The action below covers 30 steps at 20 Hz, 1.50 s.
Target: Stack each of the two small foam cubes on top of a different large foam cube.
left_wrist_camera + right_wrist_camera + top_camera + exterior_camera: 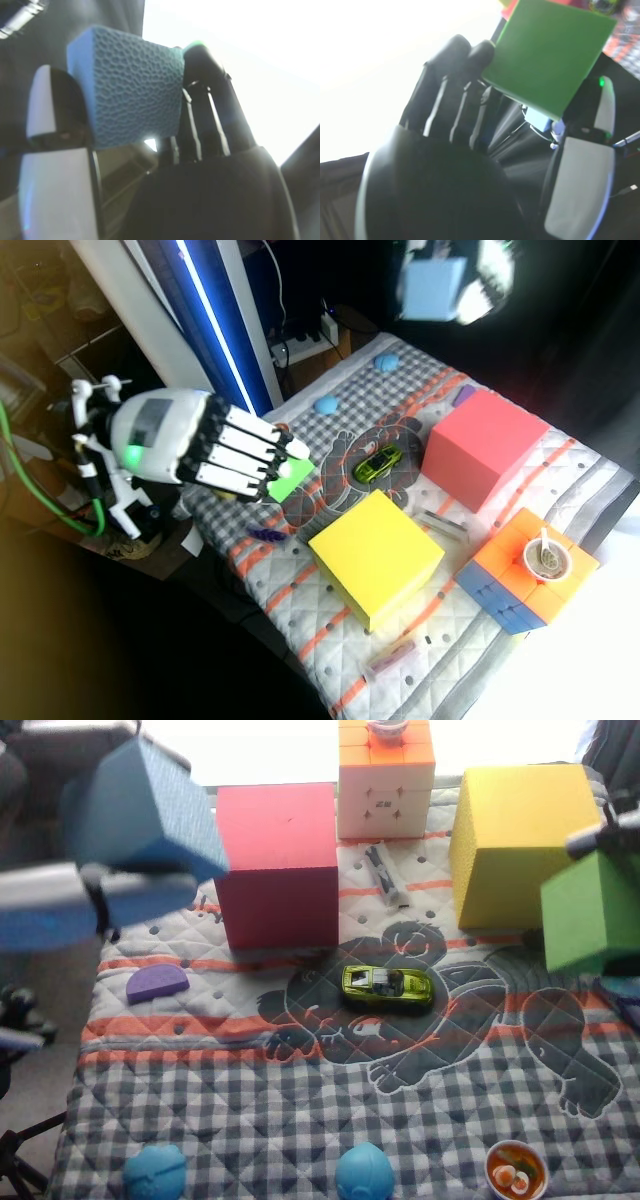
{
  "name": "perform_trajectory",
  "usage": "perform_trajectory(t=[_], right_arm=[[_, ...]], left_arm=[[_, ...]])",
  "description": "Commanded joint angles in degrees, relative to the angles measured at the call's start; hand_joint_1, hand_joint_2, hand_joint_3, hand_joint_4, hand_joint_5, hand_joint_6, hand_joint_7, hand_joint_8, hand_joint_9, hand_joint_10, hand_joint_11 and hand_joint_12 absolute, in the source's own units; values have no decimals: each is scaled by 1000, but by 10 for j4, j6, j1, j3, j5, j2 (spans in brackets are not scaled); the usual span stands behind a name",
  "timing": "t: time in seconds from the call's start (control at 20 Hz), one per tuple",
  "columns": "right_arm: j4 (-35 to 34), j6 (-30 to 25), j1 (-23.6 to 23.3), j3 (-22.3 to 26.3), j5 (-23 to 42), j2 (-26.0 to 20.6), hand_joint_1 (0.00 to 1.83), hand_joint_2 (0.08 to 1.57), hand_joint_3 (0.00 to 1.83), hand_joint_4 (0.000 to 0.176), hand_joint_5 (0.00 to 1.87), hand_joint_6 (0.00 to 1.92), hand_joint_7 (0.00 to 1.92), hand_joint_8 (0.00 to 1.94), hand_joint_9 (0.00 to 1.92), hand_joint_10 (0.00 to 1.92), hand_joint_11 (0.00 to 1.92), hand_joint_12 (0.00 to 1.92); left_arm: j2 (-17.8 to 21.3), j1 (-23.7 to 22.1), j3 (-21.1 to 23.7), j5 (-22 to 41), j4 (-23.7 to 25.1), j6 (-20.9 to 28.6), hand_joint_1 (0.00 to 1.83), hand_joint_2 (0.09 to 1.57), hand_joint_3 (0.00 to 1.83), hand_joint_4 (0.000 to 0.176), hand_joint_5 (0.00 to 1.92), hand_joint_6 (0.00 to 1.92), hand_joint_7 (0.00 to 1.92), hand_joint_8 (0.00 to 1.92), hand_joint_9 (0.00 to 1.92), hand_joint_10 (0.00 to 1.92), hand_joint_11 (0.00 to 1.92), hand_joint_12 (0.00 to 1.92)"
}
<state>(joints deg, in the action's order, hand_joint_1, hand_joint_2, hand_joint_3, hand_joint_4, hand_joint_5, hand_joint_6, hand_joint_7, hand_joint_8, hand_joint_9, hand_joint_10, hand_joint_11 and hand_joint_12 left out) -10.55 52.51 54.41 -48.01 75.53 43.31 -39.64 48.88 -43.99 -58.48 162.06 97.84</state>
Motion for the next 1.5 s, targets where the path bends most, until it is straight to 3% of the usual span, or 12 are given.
perform_trajectory(t=[0.0, 0.3, 0.55, 0.7, 0.8, 0.85, 0.9, 1.05, 1.2, 1.35, 1.4, 1.45], right_arm=[[0, 2, -10, -6, 74, -3, 1361, 1160, 3, 0, 902, 1073, 839, 1290, 785, 1354, 621, 1591], [-4, 17, -65, -30, 56, -3, 1365, 1142, 0, 0, 935, 1131, 892, 1145, 812, 1276, 603, 1613], [-4, 31, -120, -53, 7, 5, 1222, 1141, 0, 0, 975, 993, 892, 1224, 805, 1406, 741, 1739], [-3, 45, -164, -70, -29, 18, 1236, 1155, 3, 0, 1027, 830, 791, 1447, 635, 1737, 670, 1916], [-3, 48, -173, -73, -35, 20, 1210, 1219, 10, 0, 872, 1006, 697, 1623, 445, 1890, 587, 1921], [-3, 48, -183, -79, -46, 23, 1156, 1172, 0, 0, 882, 1100, 648, 1857, 681, 1915, 926, 1921], [-4, 48, -192, -86, -55, 28, 1206, 1112, 0, 0, 674, 764, 495, 1753, 576, 1920, 858, 1921], [-4, 49, -223, -107, -95, 45, 1130, 1191, 0, 0, 824, 1206, 486, 1123, 275, 1565, 255, 1921], [-4, 52, -249, -127, -133, 60, 1185, 1158, 0, 0, 166, 984, 260, 1170, 200, 1623, 183, 1921], [-4, 57, -278, -148, -182, 79, 1180, 1154, 0, 0, 251, 844, 279, 975, 78, 1395, 8, 1921], [-4, 57, -282, -153, -191, 81, 1127, 1287, 5, 0, 456, 1454, 615, 1403, 339, 1486, 202, 1921], [-9, 57, -290, -163, -212, 88, 1154, 1295, 0, 0, 688, 1537, 572, 1420, 392, 1428, 176, 1921]], left_arm=[[-9, -20, -9, -32, 26, 7, 1197, 1220, 18, 0, 667, 1397, 877, 1338, 875, 1538, 831, 1854], [-73, -135, -79, 112, 67, 5, 1360, 1165, 0, 0, 791, 1166, 897, 1223, 870, 1383, 823, 1805], [-118, -215, -137, 214, 90, 4, 1340, 1199, 3, 0, 745, 1328, 790, 1319, 798, 1426, 697, 1743], [-138, -249, -156, 253, 79, -37, 1332, 1211, 3, 0, 755, 1301, 769, 1347, 752, 1505, 652, 1865], [-142, -256, -158, 261, 70, -58, 1343, 1192, 0, 0, 807, 1210, 806, 1289, 784, 1480, 702, 1850], [-149, -264, -161, 272, 56, -89, 1343, 1190, 0, 0, 812, 1210, 806, 1281, 791, 1473, 718, 1838], [-154, -270, -166, 281, 49, -106, 1341, 1190, 0, 0, 809, 1250, 806, 1269, 787, 1446, 690, 1818], [-165, -273, -187, 295, 31, -106, 1338, 1190, 0, 0, 813, 1294, 810, 1250, 765, 1422, 616, 1795], [-174, -274, -202, 306, 19, -106, 1343, 1180, 0, 0, 820, 1285, 842, 1201, 787, 1390, 640, 1748], [-183, -273, -218, 321, 6, -106, 1344, 1177, 0, 0, 822, 1294, 854, 1169, 782, 1393, 589, 1771], [-185, -272, -221, 324, 2, -106, 1341, 1185, 2, 0, 801, 1307, 828, 1207, 778, 1421, 609, 1774], [-190, -271, -228, 330, -4, -106, 1340, 1187, 3, 0, 798, 1308, 821, 1215, 780, 1426, 627, 1780]])
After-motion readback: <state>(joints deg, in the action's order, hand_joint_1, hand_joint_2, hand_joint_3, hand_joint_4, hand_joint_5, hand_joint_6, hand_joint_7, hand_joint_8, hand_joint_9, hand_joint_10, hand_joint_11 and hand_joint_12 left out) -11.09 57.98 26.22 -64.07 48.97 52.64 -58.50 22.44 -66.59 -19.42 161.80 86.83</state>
